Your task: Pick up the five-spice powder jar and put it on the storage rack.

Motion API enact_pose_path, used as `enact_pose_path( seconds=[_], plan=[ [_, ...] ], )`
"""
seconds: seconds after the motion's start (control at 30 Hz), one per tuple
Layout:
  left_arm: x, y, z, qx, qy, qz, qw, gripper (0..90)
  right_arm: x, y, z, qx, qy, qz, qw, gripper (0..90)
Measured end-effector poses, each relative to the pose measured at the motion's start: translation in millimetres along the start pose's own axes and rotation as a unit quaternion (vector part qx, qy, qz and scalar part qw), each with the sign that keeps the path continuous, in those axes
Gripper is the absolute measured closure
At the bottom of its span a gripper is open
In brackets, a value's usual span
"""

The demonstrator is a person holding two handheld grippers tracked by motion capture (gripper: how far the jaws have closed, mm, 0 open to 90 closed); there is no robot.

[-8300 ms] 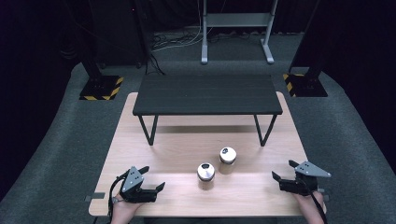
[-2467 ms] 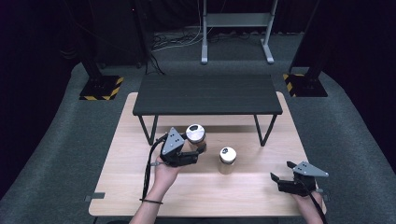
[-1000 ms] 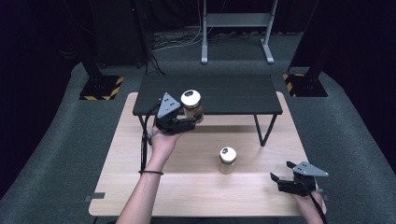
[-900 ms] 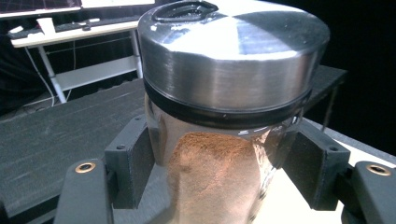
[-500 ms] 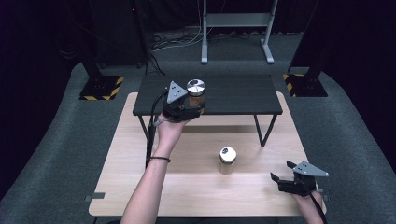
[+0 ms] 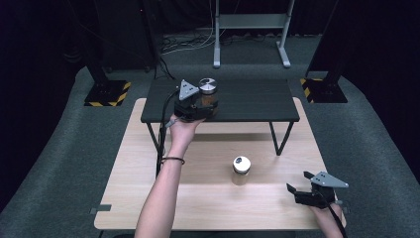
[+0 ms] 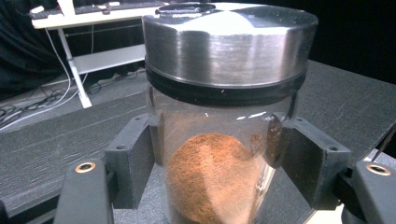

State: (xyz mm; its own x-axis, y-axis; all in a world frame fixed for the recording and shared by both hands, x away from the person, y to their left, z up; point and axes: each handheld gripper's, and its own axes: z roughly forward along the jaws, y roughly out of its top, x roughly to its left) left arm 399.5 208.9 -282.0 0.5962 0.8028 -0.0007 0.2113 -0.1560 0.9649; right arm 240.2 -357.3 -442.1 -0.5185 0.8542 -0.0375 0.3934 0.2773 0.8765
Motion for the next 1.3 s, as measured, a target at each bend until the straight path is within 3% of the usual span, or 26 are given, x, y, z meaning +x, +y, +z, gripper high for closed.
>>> enact_pose_path(
  seconds=[0.1,0.3,0.53,0.7,0.87,0.93,1.17,1.3],
  plan=[
    [-0.1,2.9,-3.4,0.008,-0.003,0.002,1.0000,28.6,-0.3,0.0,0.1,0.001,0.000,0.000,1.0000,13.7],
    [3.2,-4.4,-16.0,-0.004,-0.020,-0.002,0.9998,17.4,-0.2,0.0,0.0,0.001,0.000,0.000,1.0000,13.6],
    [2.8,-12.6,-34.5,0.019,-0.035,0.029,0.9988,10.8,1.0,0.5,0.7,0.003,0.000,-0.001,1.0000,13.5],
    [-1.5,-22.4,-44.1,0.021,-0.038,0.043,0.9981,9.5,0.9,0.5,1.1,0.004,-0.001,-0.002,1.0000,13.5],
    [-7.9,-40.6,-55.2,0.023,-0.042,0.063,0.9969,9.0,1.2,0.7,1.5,0.004,-0.001,-0.002,1.0000,13.5],
    [-8.2,-48.3,-58.7,0.021,-0.044,0.060,0.9970,8.9,1.3,0.7,1.5,0.005,-0.002,-0.002,1.0000,13.6],
    [-12.1,-77.4,-72.0,0.039,-0.048,0.077,0.9951,9.1,1.6,0.4,1.5,0.004,-0.003,0.000,1.0000,13.5],
    [-10.6,-100.9,-81.3,0.028,-0.059,0.068,0.9955,8.9,1.8,0.4,1.2,0.004,-0.003,-0.001,1.0000,13.5]
  ],
)
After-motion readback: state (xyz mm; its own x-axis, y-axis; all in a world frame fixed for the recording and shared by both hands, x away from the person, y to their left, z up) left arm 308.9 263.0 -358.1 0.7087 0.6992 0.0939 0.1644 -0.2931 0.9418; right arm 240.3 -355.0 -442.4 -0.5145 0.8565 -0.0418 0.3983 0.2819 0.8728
